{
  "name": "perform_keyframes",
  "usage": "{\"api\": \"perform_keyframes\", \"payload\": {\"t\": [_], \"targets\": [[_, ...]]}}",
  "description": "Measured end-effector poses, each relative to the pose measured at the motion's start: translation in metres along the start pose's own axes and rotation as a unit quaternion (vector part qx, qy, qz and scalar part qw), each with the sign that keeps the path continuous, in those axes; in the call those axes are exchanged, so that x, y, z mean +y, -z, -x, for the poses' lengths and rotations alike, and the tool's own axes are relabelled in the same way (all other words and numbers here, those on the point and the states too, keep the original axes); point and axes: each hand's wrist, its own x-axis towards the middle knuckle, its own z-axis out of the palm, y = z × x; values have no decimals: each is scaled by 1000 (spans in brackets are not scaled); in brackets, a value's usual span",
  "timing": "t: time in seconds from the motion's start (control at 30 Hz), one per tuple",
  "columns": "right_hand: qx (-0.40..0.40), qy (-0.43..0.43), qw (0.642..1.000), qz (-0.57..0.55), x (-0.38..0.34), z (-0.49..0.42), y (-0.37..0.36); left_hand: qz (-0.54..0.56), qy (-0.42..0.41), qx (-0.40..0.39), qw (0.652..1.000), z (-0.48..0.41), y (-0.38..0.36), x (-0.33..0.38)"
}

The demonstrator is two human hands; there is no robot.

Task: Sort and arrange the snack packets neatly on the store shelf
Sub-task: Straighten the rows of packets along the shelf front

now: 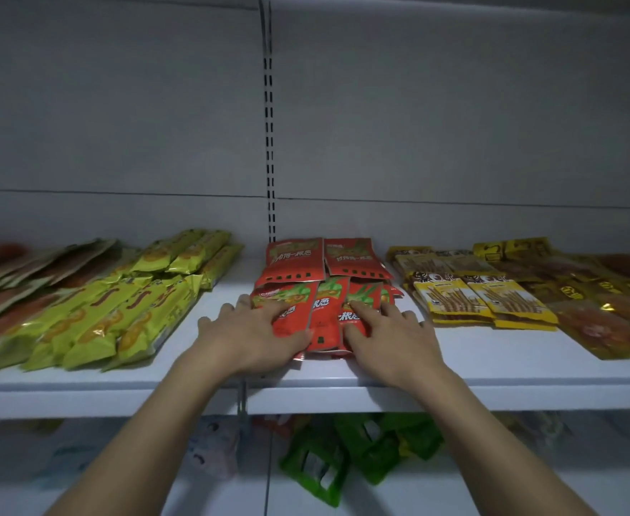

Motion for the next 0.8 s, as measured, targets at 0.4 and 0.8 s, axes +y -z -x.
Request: {"api": "perform_keyframes", "payload": {"t": [0.4, 0.8], "targets": [[25, -4, 997, -66, 21, -1, 2, 37, -26, 125, 991, 7, -29, 21], [120, 86, 982, -116, 17, 26, -6, 48, -200, 207, 956, 7, -50, -11]]}}
